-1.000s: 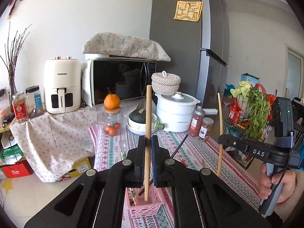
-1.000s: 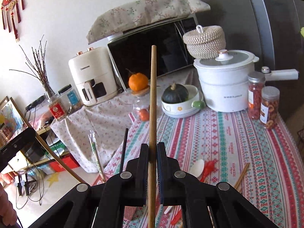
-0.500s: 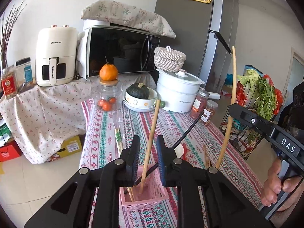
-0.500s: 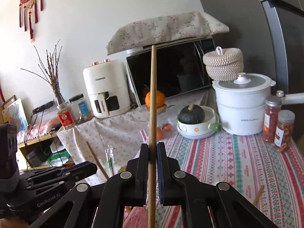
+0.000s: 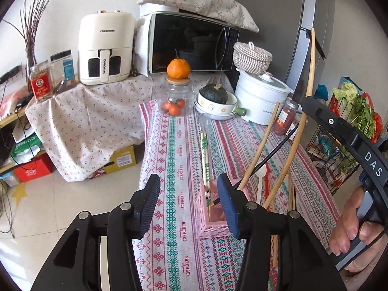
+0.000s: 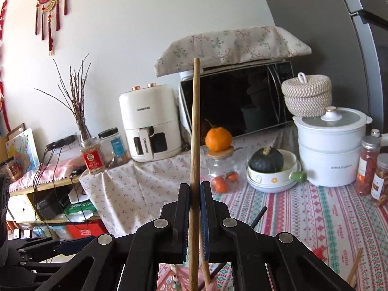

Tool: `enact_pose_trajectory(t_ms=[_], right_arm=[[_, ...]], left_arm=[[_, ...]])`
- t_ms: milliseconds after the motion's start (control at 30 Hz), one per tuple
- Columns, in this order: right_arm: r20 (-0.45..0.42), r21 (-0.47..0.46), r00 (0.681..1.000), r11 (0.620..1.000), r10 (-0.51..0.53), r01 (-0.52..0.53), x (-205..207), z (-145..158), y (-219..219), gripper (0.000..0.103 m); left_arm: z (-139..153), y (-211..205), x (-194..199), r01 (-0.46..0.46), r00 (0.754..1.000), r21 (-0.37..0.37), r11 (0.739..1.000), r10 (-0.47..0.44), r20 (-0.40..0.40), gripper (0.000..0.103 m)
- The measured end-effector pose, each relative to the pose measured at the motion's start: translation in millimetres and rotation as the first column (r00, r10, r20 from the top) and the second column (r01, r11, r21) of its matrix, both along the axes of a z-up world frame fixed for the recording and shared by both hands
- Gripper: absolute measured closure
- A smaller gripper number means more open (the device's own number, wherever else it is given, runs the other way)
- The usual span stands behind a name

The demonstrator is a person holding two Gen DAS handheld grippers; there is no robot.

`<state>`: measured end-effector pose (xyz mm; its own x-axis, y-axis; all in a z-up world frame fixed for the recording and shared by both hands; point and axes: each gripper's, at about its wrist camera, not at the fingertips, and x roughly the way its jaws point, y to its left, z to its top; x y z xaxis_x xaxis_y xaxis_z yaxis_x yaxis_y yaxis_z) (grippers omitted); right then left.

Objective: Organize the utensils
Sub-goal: 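Lower the left gripper's wooden chopstick into the pink basket while the right holds its chopstick, then lower the right gripper's wooden chopstick into the pink basket and open it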

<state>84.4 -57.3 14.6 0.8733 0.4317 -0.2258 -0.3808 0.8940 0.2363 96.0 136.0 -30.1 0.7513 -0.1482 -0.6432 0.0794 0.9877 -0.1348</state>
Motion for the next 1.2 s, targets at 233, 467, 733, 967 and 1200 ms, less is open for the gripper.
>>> enact_pose_trajectory(t_ms=[233,467,733,967,1200], right_arm=[[0.030,-0.049,0.999,0.998,-0.038,0.039,5,-11,28,0.096],[0.036,-0.135,0.998,0.989,-0.056,0.061,6,-31,50,0.095],[-0.021,-0.073,1.000,0.997,-0.018,0.017,0,-21,26,0.070],[-0.060,-0.107,0.997,0.994,-0.043,0.037,-12,-5,-6,0.054],[-0.110,-0.168,0.980,0.975,-0.164,0.145,-21,1,-50,0.029]], left_arm=[[-13,11,1,-0.014,0.998,0.025,1.000,0.015,-0.058,0.048],[-21,16,1,-0.021,0.996,0.040,0.999,0.024,-0.090,0.042],[-18,6,-4,0.012,0.996,0.049,0.999,-0.008,-0.088,0.034],[-15,-19,-11,0.069,0.994,0.065,0.996,-0.063,-0.087,0.028],[-13,-52,-17,0.127,0.988,0.066,0.990,-0.121,-0.095,0.022]])
